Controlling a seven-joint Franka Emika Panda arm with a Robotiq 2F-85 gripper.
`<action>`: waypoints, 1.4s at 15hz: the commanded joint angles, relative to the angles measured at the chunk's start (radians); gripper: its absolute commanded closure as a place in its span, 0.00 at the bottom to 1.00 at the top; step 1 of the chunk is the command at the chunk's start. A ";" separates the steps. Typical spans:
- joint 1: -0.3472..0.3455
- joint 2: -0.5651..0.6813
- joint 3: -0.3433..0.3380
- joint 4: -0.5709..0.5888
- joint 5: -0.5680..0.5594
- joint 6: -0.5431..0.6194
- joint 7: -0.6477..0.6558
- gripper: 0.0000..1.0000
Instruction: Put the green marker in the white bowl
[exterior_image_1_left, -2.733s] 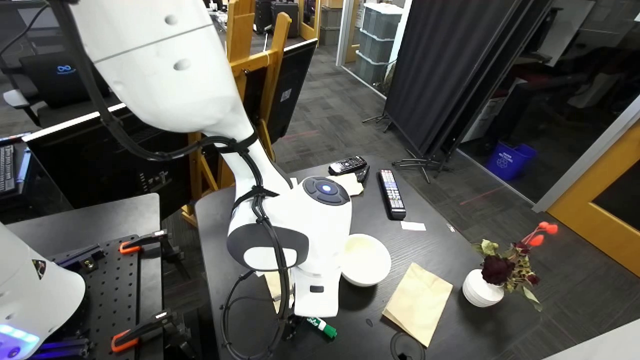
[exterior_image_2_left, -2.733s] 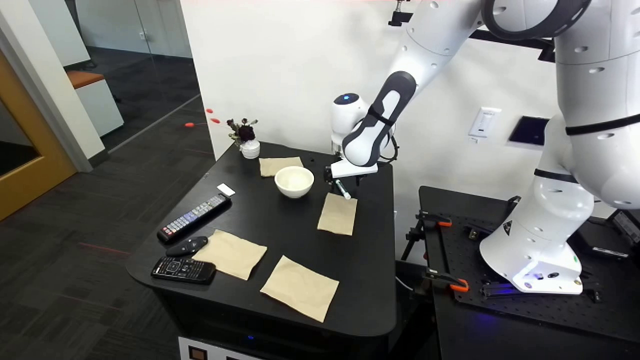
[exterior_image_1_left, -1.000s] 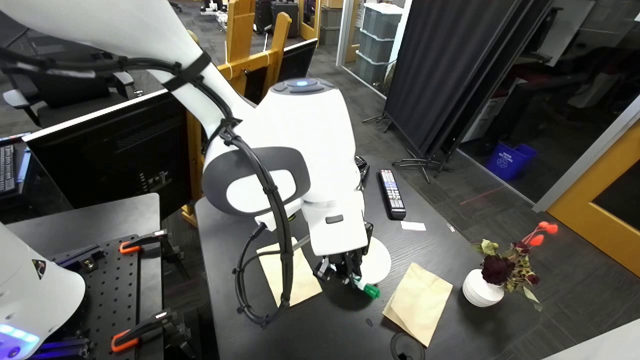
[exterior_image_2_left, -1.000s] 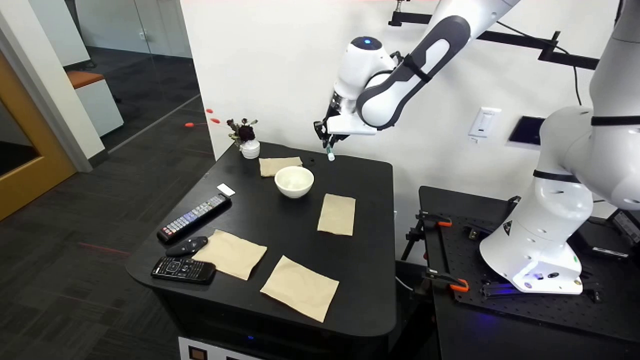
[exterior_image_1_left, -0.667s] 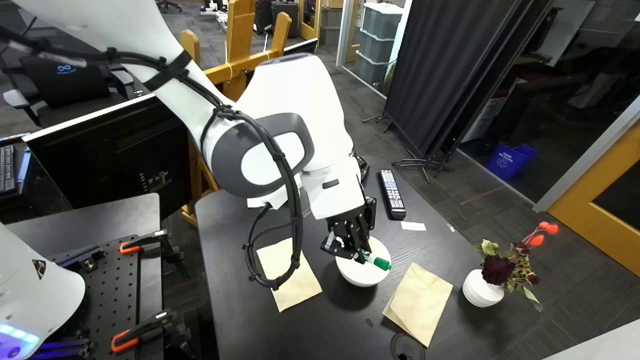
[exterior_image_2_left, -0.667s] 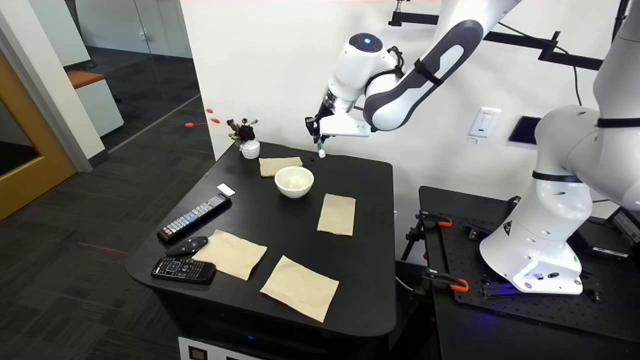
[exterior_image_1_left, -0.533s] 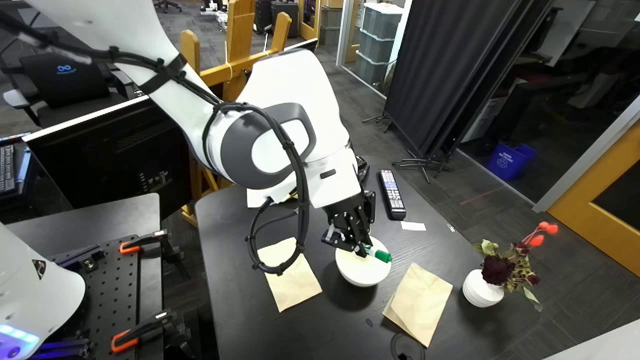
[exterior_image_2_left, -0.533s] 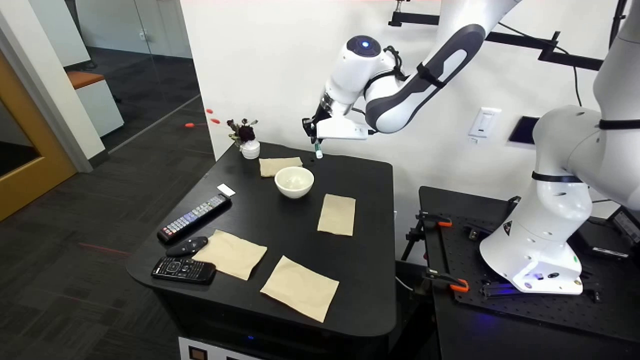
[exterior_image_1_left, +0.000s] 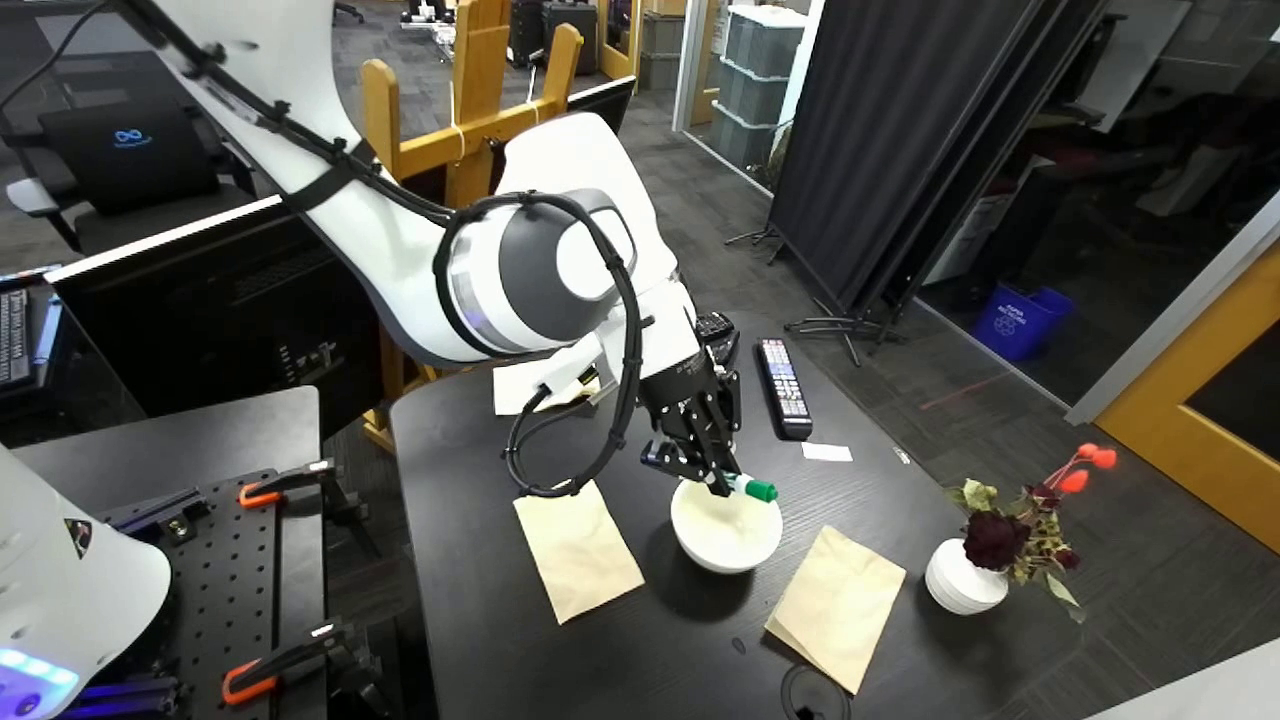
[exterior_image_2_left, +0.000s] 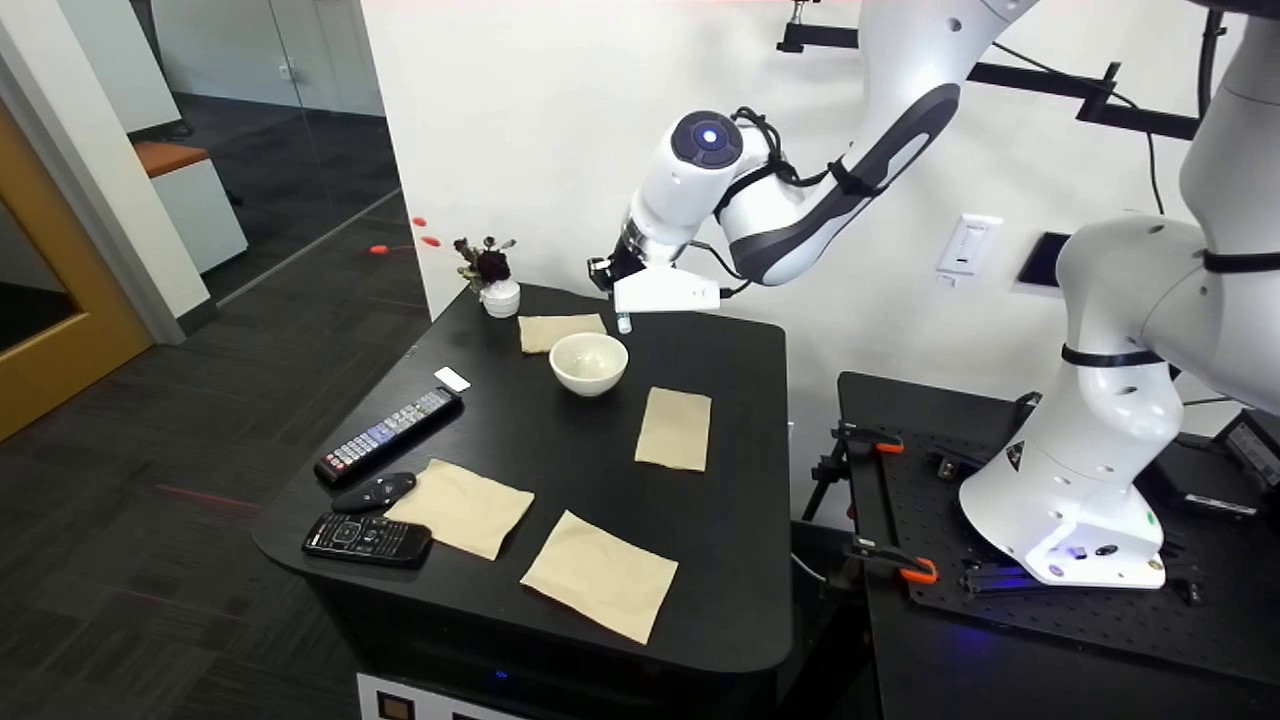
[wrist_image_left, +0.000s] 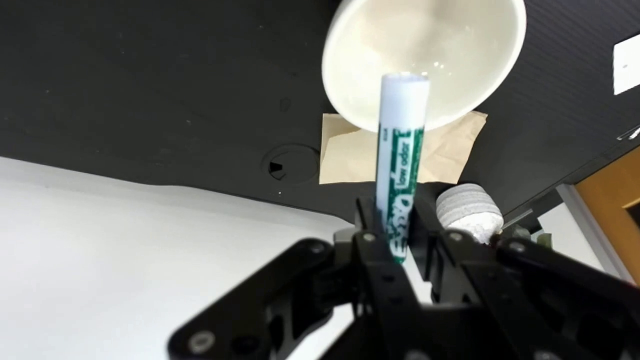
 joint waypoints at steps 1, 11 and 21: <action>0.049 0.041 -0.045 0.010 -0.079 -0.040 0.092 0.95; 0.079 0.174 -0.088 0.024 -0.146 -0.010 0.345 0.95; 0.113 0.207 -0.108 0.050 -0.147 -0.019 0.524 0.95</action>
